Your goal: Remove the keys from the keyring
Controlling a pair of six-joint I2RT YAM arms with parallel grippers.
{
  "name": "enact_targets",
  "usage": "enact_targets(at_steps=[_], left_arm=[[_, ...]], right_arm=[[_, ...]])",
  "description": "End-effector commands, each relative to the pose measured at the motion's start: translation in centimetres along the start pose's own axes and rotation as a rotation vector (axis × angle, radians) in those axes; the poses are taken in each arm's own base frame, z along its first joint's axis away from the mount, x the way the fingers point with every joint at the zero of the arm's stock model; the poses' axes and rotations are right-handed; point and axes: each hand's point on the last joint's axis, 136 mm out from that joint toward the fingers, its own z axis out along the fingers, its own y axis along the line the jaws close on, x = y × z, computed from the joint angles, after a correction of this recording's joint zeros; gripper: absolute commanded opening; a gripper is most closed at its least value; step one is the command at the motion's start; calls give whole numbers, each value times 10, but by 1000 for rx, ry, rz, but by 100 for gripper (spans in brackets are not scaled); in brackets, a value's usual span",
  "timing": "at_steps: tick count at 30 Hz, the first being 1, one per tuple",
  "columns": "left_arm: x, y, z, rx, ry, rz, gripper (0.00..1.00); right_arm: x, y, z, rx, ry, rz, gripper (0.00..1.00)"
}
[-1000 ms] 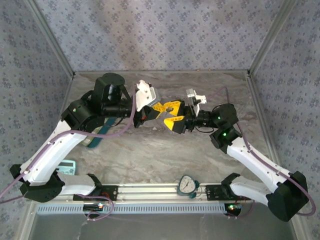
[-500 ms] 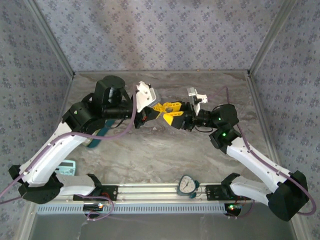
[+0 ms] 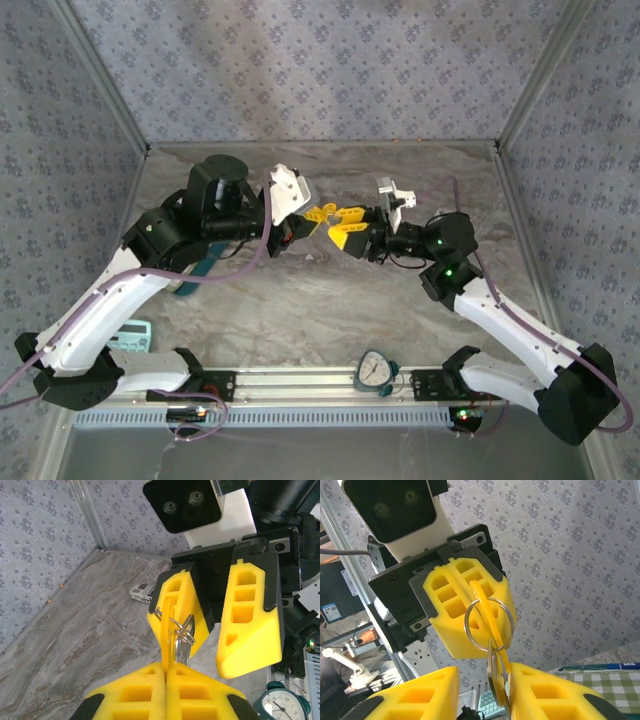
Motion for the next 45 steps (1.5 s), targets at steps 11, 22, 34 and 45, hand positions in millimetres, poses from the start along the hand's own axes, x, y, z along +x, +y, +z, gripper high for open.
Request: enact_targets(at_steps=[11, 22, 34, 45], left_arm=[[-4, 21, -9, -130, -26, 5, 0], [-14, 8, -14, -66, -101, -17, 0], [-17, 0, -17, -25, -136, -49, 0], [-19, 5, -14, -48, -181, -99, 0]], right_arm=[[3, 22, 1, -88, 5, -22, 31], [-16, 12, 10, -48, -54, -42, 34], [-37, 17, 16, -78, -114, -58, 31], [-46, 20, 28, -93, -180, -36, 29]])
